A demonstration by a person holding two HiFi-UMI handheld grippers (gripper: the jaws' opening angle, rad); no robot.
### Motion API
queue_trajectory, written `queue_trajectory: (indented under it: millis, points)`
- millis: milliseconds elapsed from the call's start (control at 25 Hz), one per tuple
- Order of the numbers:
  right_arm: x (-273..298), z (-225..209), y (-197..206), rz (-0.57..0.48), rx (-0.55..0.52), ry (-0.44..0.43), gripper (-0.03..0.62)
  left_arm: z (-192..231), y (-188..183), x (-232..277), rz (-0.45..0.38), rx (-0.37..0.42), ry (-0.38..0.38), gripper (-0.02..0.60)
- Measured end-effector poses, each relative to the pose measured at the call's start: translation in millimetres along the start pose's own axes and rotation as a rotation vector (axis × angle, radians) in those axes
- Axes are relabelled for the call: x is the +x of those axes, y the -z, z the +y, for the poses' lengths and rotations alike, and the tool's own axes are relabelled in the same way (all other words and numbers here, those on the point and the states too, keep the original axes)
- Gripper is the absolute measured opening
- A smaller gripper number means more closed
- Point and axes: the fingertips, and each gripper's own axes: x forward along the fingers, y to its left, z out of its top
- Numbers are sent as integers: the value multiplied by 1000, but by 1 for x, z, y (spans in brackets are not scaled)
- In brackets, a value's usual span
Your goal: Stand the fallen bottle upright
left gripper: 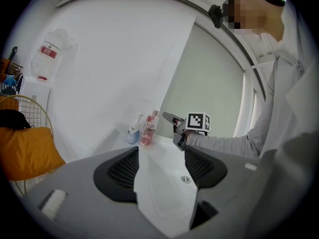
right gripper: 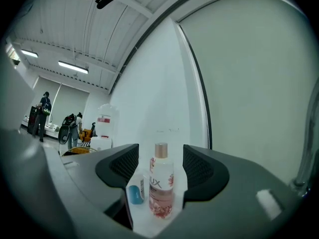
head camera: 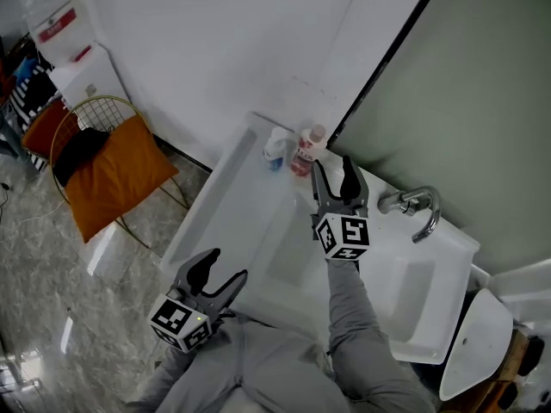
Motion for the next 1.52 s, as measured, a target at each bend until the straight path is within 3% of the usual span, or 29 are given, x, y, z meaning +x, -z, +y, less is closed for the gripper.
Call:
queue_trajectory:
  millis: [480,1000,1520]
  points:
    - [-72,19,-6,30,11,101,259,23,-22,10,-39,43,36,328]
    - [-154,15,36,165,120,226,259,36,-32,44,-13,159,70,328]
    - [-182,45,45,206,139,169,259,37,-46,54,-34,235,31,328]
